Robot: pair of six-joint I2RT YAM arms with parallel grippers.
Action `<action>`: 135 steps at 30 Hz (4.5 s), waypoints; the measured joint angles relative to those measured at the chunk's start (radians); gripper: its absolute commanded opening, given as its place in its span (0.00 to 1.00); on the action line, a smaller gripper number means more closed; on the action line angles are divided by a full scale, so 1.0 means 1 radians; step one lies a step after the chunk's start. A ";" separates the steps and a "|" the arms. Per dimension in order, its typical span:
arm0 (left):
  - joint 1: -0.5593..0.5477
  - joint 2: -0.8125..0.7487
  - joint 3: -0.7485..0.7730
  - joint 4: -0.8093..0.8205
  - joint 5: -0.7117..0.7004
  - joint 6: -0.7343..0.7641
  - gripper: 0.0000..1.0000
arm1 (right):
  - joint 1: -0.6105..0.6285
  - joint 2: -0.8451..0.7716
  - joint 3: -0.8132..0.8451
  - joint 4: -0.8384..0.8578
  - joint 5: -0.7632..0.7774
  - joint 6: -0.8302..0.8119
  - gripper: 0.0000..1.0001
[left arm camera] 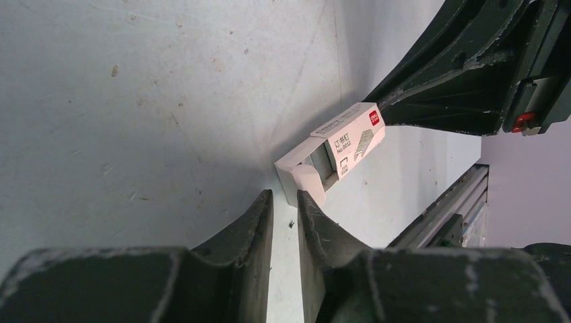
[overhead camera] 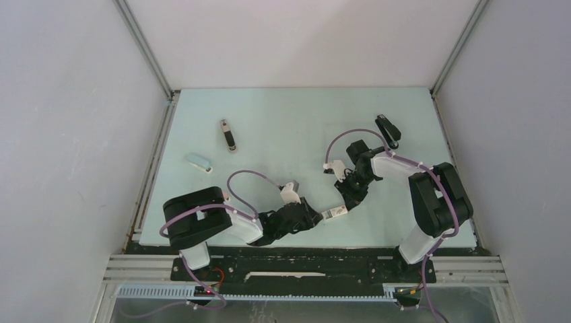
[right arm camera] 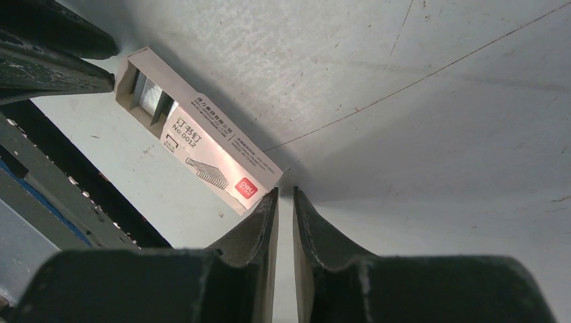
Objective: Unload the staples from the stapler
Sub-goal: Close the staple box at the center of the board.
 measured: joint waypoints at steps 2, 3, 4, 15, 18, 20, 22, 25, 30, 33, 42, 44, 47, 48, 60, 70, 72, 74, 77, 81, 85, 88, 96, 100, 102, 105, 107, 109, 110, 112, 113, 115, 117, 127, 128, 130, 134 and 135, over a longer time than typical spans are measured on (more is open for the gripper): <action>0.001 0.005 0.000 0.008 0.003 -0.006 0.21 | 0.002 0.000 0.000 0.000 0.000 0.000 0.22; 0.002 0.007 0.000 0.011 0.006 -0.008 0.21 | 0.004 0.000 0.000 0.000 0.000 0.000 0.21; 0.003 0.008 0.000 0.011 0.007 -0.010 0.20 | 0.006 0.000 0.000 -0.001 0.000 0.000 0.21; 0.005 0.013 0.010 0.005 0.018 -0.023 0.25 | 0.013 0.000 0.000 -0.003 0.003 0.000 0.21; 0.005 0.013 0.013 0.002 0.018 -0.023 0.25 | 0.014 0.000 0.001 -0.004 0.004 0.000 0.21; 0.005 0.014 0.016 -0.001 0.019 -0.023 0.25 | 0.016 0.000 0.002 -0.003 0.005 0.000 0.21; 0.005 0.014 0.018 -0.003 0.019 -0.023 0.25 | 0.017 0.000 0.002 -0.004 0.008 0.000 0.21; 0.005 0.014 0.018 -0.003 0.019 -0.023 0.25 | 0.017 0.000 0.002 -0.004 0.008 0.000 0.21; 0.005 0.014 0.016 0.001 0.018 -0.029 0.25 | 0.017 0.000 0.002 -0.004 0.008 0.000 0.21; 0.005 0.014 0.007 0.014 0.018 -0.033 0.25 | 0.018 0.000 0.002 -0.004 0.008 0.000 0.21; 0.005 0.010 -0.038 0.080 0.016 -0.033 0.25 | 0.019 0.003 0.005 -0.004 0.007 0.000 0.21; 0.005 0.010 -0.046 0.093 0.016 -0.032 0.25 | 0.019 0.003 0.005 -0.004 0.007 0.000 0.21; 0.005 0.010 -0.057 0.113 0.015 -0.031 0.25 | 0.019 0.003 0.005 -0.004 0.007 0.000 0.21; 0.005 0.010 -0.060 0.122 0.014 -0.031 0.25 | 0.019 0.003 0.005 -0.004 0.007 0.000 0.21; 0.005 0.010 -0.065 0.146 0.014 -0.031 0.26 | 0.024 0.003 0.006 -0.004 0.008 0.000 0.21; 0.005 0.011 -0.065 0.148 0.014 -0.031 0.25 | 0.025 0.003 0.006 -0.004 0.008 0.000 0.21; 0.005 0.011 -0.065 0.148 0.014 -0.032 0.25 | 0.025 0.004 0.006 -0.004 0.008 0.000 0.21; 0.005 0.011 -0.065 0.148 0.014 -0.032 0.25 | 0.026 0.004 0.006 -0.004 0.008 0.000 0.21; 0.005 0.014 -0.064 0.148 0.014 -0.032 0.25 | 0.026 0.004 0.006 -0.004 0.008 0.000 0.21; 0.008 0.025 -0.063 0.148 0.014 -0.034 0.25 | 0.029 0.004 0.006 -0.004 0.008 0.000 0.21; 0.011 0.032 -0.058 0.151 0.014 -0.041 0.25 | 0.031 0.004 0.006 -0.004 0.008 0.000 0.21; 0.013 0.032 -0.056 0.148 0.014 -0.041 0.26 | 0.031 0.004 0.006 -0.004 0.008 0.000 0.21; 0.014 0.042 -0.036 0.140 0.015 -0.041 0.30 | 0.031 0.004 0.006 -0.004 0.008 0.000 0.21; 0.017 0.053 -0.021 0.140 0.017 -0.041 0.31 | 0.031 0.004 0.006 -0.004 0.008 0.000 0.21; 0.018 0.056 -0.018 0.140 0.018 -0.041 0.30 | 0.032 0.004 0.006 -0.005 0.008 0.000 0.21; 0.019 0.059 -0.015 0.140 0.018 -0.041 0.28 | 0.032 0.004 0.006 -0.005 0.008 0.000 0.21; 0.019 0.063 -0.013 0.140 0.018 -0.041 0.28 | 0.032 0.006 0.007 -0.005 0.008 0.001 0.21; 0.019 0.065 -0.010 0.141 0.018 -0.041 0.26 | 0.032 0.007 0.009 -0.006 0.008 0.001 0.21; 0.020 0.065 -0.010 0.140 0.018 -0.041 0.26 | 0.032 0.008 0.009 -0.006 0.008 0.001 0.21; 0.020 0.066 -0.010 0.140 0.018 -0.041 0.25 | 0.033 0.008 0.009 -0.006 0.008 0.001 0.21; 0.020 0.066 -0.010 0.140 0.018 -0.041 0.25 | 0.034 0.008 0.009 -0.006 0.008 0.001 0.21; 0.020 0.066 -0.010 0.140 0.018 -0.041 0.24 | 0.034 0.008 0.009 -0.006 0.008 0.001 0.21; 0.020 0.066 -0.010 0.140 0.018 -0.041 0.23 | 0.034 0.008 0.009 -0.006 0.008 0.001 0.21; 0.020 0.064 -0.010 0.136 0.018 -0.041 0.17 | 0.035 0.010 0.011 -0.008 0.008 0.001 0.21; 0.020 0.064 -0.010 0.136 0.018 -0.041 0.16 | 0.035 0.010 0.011 -0.008 0.008 0.001 0.21; 0.020 0.064 -0.010 0.135 0.018 -0.041 0.16 | 0.035 0.010 0.011 -0.008 0.008 0.001 0.21; 0.020 0.060 -0.010 0.130 0.018 -0.041 0.18 | 0.035 0.010 0.011 -0.008 0.008 0.001 0.21; 0.020 0.057 -0.010 0.127 0.018 -0.040 0.19 | 0.035 0.010 0.011 -0.008 0.008 0.001 0.21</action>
